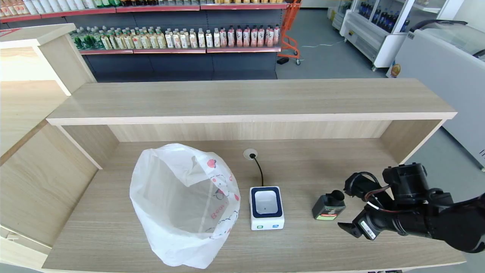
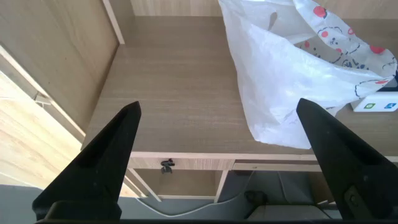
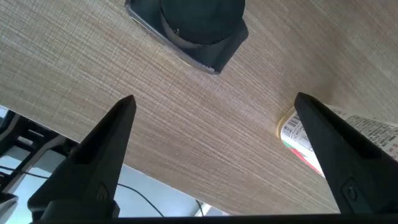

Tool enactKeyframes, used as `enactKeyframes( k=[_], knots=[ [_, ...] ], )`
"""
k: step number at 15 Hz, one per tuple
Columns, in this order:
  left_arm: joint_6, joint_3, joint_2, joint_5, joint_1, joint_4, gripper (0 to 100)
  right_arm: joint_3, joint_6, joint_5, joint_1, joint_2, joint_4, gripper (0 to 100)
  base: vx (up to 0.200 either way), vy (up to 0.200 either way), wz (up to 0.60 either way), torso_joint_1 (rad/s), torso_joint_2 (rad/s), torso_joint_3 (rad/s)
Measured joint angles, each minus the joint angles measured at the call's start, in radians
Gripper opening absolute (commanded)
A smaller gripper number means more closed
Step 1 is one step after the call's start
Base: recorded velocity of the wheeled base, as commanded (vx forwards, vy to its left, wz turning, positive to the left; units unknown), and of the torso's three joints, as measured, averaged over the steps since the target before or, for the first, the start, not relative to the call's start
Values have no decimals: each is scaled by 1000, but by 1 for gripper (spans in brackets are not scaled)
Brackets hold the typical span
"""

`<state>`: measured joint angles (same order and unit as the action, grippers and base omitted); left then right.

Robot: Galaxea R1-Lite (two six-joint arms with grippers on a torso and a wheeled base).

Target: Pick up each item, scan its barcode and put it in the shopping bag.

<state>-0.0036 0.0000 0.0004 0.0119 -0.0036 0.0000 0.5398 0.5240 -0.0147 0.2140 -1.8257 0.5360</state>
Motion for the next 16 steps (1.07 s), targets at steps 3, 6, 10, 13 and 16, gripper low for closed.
enactKeyframes(
  k=[3, 6, 10, 13, 16],
  knots=[
    [0, 0, 0, 0, 0, 0, 100, 51, 0, 3, 23, -93, 89, 100, 0, 0, 0, 0, 0, 0],
    [0, 0, 0, 0, 1, 0, 100, 109, -1, 11, 41, -161, 114, 100, 0, 0, 0, 0, 0, 0],
    [0, 0, 0, 0, 0, 0, 100, 186, -11, 44, 71, -211, 114, 100, 0, 0, 0, 0, 0, 0],
    [0, 0, 0, 0, 0, 0, 100, 205, -18, 54, 86, -235, 114, 0, 0, 0, 0, 0, 0, 0],
    [0, 0, 0, 0, 0, 0, 100, 206, -59, 55, 109, -247, 115, 0, 0, 0, 0, 0, 0, 0]
  ],
)
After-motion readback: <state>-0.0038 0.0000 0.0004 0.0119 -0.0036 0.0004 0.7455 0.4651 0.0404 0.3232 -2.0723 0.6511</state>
